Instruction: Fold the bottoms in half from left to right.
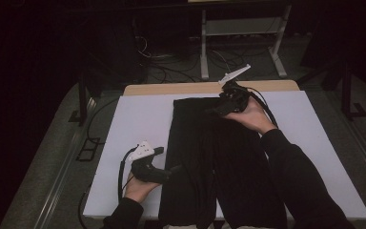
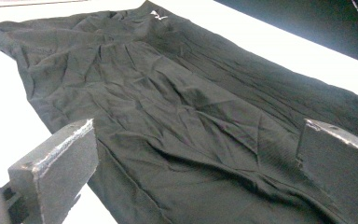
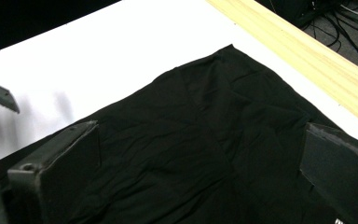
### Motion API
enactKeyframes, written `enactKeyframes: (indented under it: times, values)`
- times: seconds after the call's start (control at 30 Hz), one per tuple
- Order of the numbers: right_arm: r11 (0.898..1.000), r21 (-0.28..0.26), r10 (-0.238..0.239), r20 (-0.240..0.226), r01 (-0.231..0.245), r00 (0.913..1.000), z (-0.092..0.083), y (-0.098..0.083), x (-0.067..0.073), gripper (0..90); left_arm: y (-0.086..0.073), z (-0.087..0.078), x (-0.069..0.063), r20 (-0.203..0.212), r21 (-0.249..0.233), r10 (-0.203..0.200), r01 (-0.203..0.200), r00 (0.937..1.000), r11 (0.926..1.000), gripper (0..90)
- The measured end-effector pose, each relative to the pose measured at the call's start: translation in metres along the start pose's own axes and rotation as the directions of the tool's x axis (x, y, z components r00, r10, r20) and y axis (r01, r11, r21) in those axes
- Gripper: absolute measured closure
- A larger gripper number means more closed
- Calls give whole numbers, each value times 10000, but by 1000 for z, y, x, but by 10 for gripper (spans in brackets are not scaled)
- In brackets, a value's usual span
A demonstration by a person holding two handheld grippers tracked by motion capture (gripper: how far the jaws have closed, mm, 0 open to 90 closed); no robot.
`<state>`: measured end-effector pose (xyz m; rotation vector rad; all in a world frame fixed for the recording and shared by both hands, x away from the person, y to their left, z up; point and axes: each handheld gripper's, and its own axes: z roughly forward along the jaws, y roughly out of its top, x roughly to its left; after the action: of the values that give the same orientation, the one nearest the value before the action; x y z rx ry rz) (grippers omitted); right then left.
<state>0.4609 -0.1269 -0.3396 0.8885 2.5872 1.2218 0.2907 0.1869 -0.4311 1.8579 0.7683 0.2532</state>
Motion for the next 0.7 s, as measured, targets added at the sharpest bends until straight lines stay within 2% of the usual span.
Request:
enactKeyframes:
  times: [0.33,0.7]
  values:
    - [9999,67,-85,27,85,10000,16,21,-4,0,0,-1,0,25,-70,-37,37,10000,10000,0]
    - [9995,178,-262,-7,263,9997,34,42,-1,0,1,-2,0,64,-141,-59,60,10000,9999,0]
